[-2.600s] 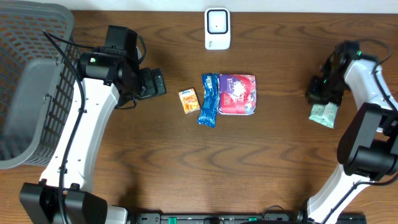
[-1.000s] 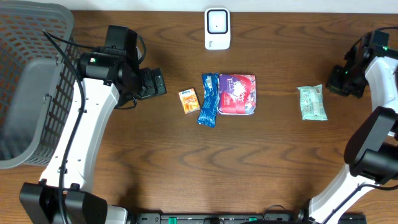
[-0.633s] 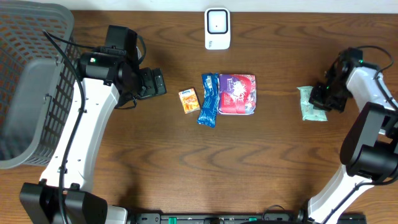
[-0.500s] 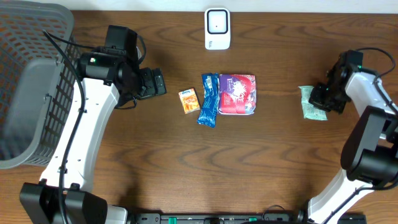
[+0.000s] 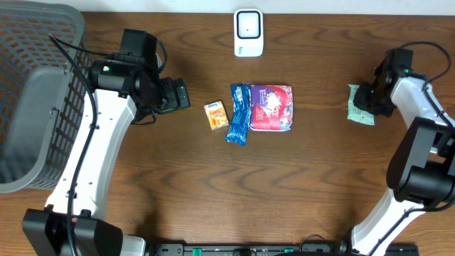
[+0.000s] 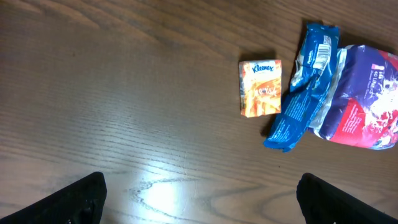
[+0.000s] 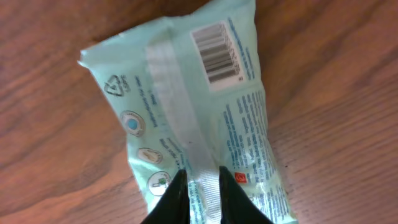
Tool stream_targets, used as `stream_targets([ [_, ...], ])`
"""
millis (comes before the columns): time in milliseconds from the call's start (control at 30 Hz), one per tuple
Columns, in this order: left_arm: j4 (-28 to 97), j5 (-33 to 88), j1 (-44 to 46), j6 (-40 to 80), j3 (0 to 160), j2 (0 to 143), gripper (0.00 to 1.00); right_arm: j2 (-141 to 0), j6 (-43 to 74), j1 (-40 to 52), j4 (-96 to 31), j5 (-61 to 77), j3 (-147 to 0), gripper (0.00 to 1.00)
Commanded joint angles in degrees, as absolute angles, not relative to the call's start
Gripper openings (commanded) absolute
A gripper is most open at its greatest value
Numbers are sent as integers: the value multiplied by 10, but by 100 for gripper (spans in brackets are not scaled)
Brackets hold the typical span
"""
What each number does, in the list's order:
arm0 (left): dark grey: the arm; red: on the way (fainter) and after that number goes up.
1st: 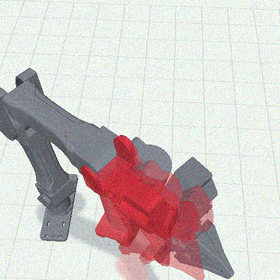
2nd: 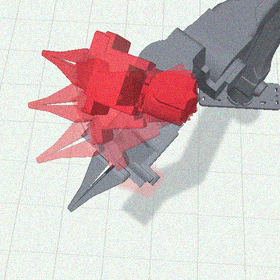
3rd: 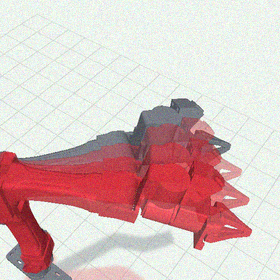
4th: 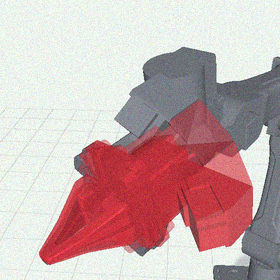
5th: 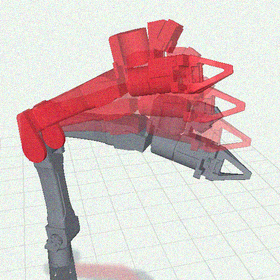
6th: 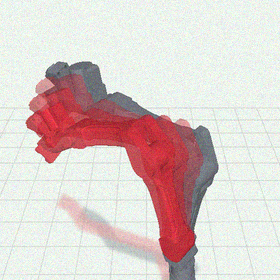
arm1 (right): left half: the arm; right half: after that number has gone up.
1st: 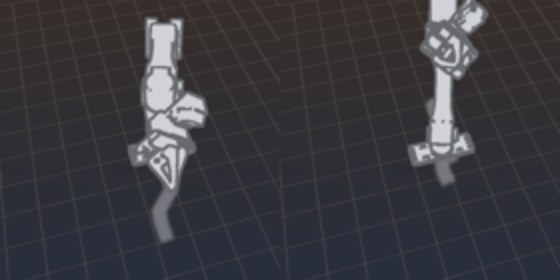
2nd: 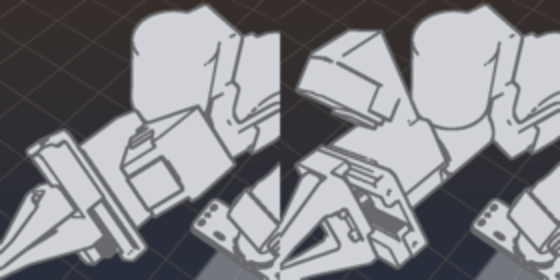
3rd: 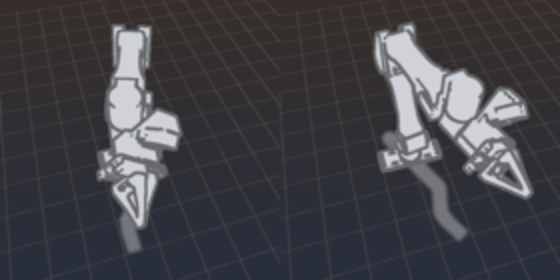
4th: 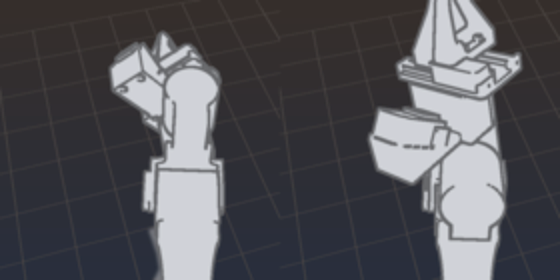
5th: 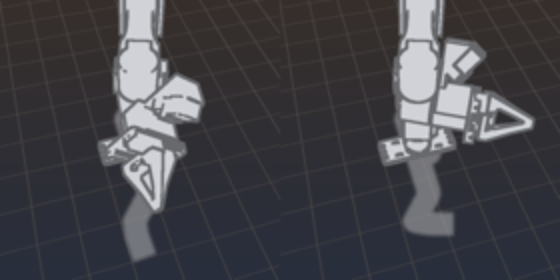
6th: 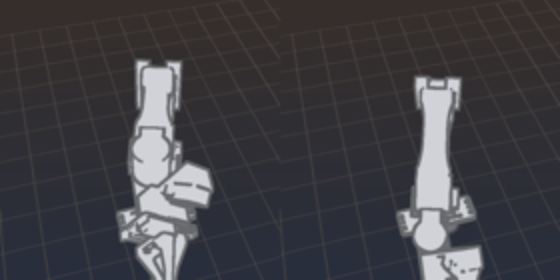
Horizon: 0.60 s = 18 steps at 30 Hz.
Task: Scan the item barcode
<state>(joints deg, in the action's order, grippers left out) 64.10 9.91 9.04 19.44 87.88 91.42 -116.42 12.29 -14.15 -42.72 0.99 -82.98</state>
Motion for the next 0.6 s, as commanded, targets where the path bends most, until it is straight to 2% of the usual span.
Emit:
stream_targets([
  [0,643,94,88,191,882,917,98,-1170,115,-137,-489,3,-903,12],
  [200,643,94,88,191,882,917,98,-1171,98,-138,-555,1,-929,15],
  [333,643,94,88,191,882,917,98,-1172,114,-139,-557,-68,-908,14],
  [567,643,94,88,191,882,917,98,-1173,141,-150,-487,-94,-835,13],
])
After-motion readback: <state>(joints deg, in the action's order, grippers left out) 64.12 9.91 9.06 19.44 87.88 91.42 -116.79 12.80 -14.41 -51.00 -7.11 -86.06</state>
